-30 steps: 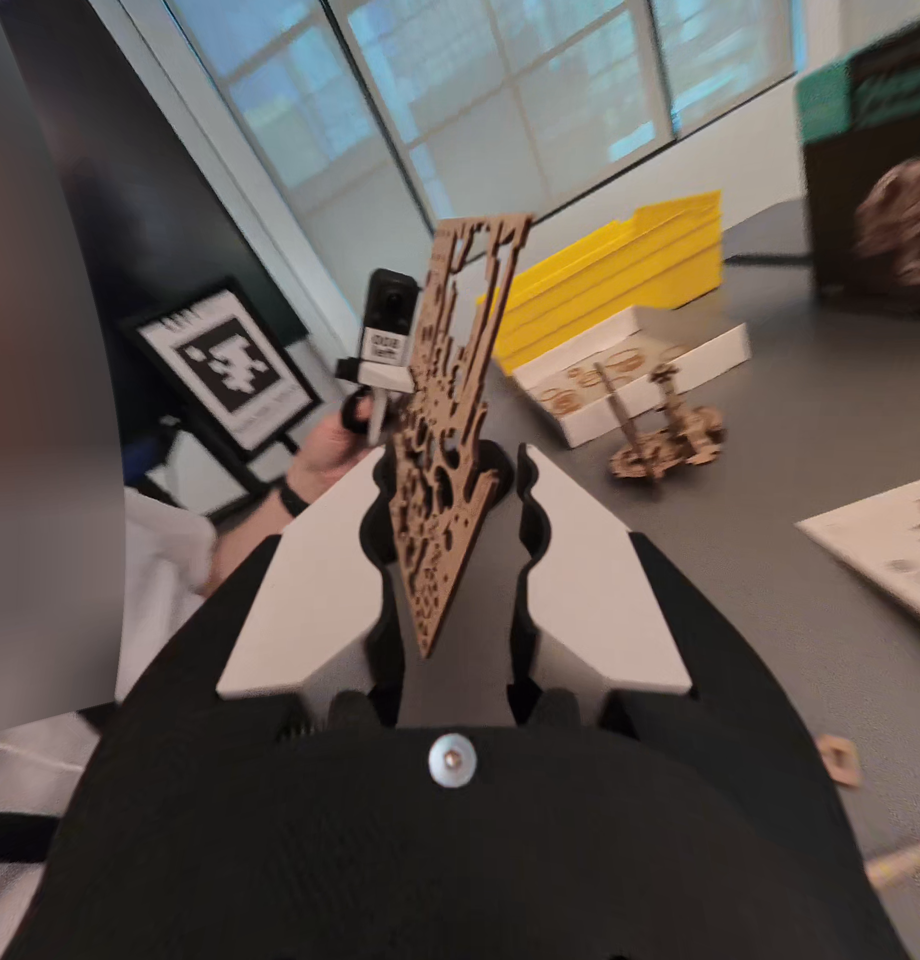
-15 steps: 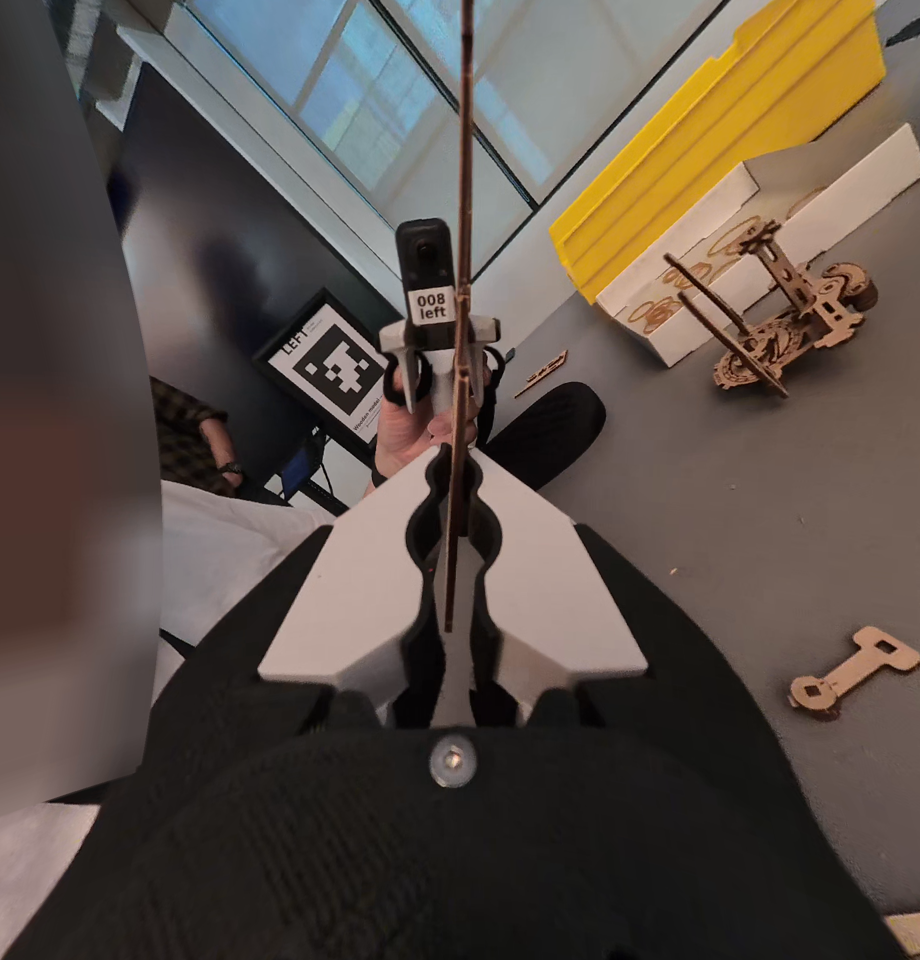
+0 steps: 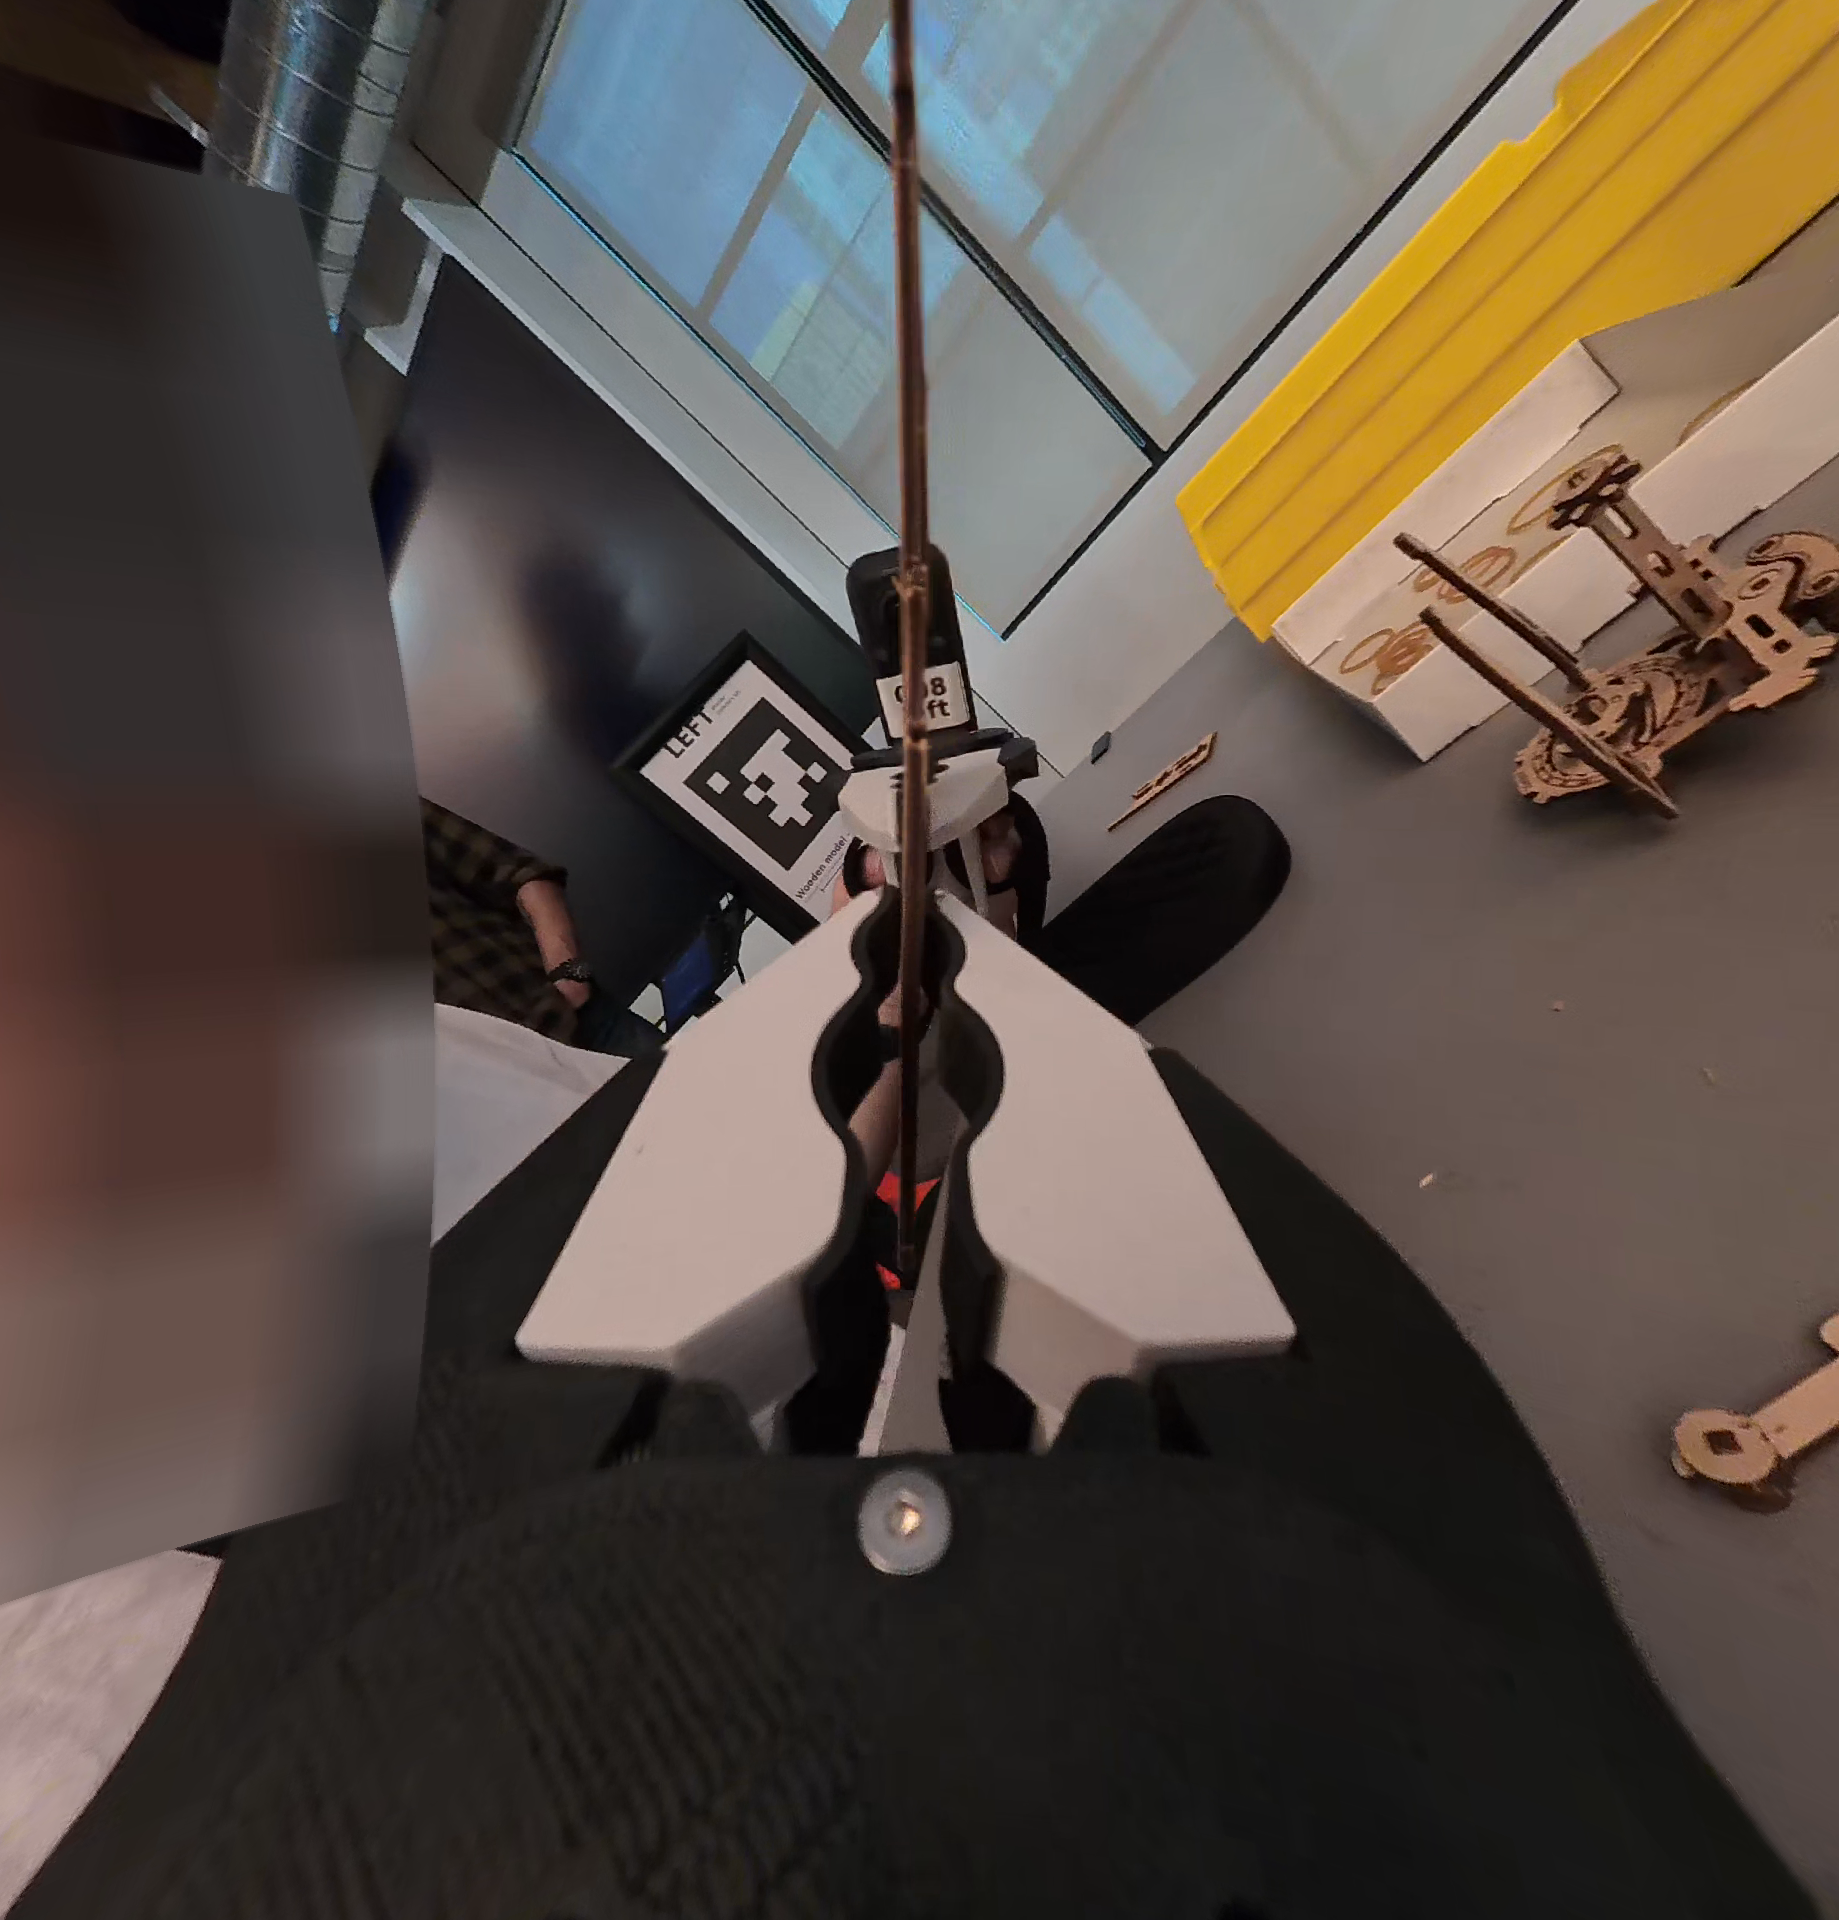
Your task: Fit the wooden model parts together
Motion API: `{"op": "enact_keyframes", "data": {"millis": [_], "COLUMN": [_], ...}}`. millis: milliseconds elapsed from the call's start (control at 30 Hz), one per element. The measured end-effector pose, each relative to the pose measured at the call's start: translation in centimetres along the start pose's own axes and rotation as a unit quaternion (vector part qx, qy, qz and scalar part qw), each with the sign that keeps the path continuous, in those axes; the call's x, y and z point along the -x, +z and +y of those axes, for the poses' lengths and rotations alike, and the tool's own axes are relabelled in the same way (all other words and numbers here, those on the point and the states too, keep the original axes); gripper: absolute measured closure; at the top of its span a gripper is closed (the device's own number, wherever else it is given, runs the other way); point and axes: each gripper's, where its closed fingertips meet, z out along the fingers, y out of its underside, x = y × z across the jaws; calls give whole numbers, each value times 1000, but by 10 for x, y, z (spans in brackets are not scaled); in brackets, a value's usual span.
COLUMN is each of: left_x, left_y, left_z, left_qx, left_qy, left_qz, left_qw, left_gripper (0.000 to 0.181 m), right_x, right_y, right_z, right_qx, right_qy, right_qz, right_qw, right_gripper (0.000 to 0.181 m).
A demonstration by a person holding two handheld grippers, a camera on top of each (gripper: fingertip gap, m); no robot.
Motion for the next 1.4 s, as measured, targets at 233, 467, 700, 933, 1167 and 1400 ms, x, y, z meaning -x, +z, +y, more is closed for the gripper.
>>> {"op": "enact_keyframes", "data": {"millis": [233,467,700,933,1167,1400], "left_x": [3,5,4,5,9,13], "left_y": [2,2,1,0,3,-1], "left_z": [4,9,9,11,10,10], "left_qx": [18,30,33,34,24,22], "left_qy": [17,22,26,19,-4,-25], "left_qz": [-25,-31,-30,-25,-17,-20], "left_qw": [999,999,999,999,1000,999], "left_gripper": [181,180,180,179,180,181], "right_x": [-4,-8,-6,-7,-10,-13], "right_y": [-2,-3,-2,-2,-2,-9], "right_z": [2,5,6,8,11,-2], "right_qx": [10,18,25,31,37,-7], "right_qy": [5,13,6,1,-2,-6], "right_qz": [-3,-8,-10,-7,-1,2], "right_qw": [1000,1000,1000,999,999,1000], "right_gripper": [181,181,181,181,181,178]}}
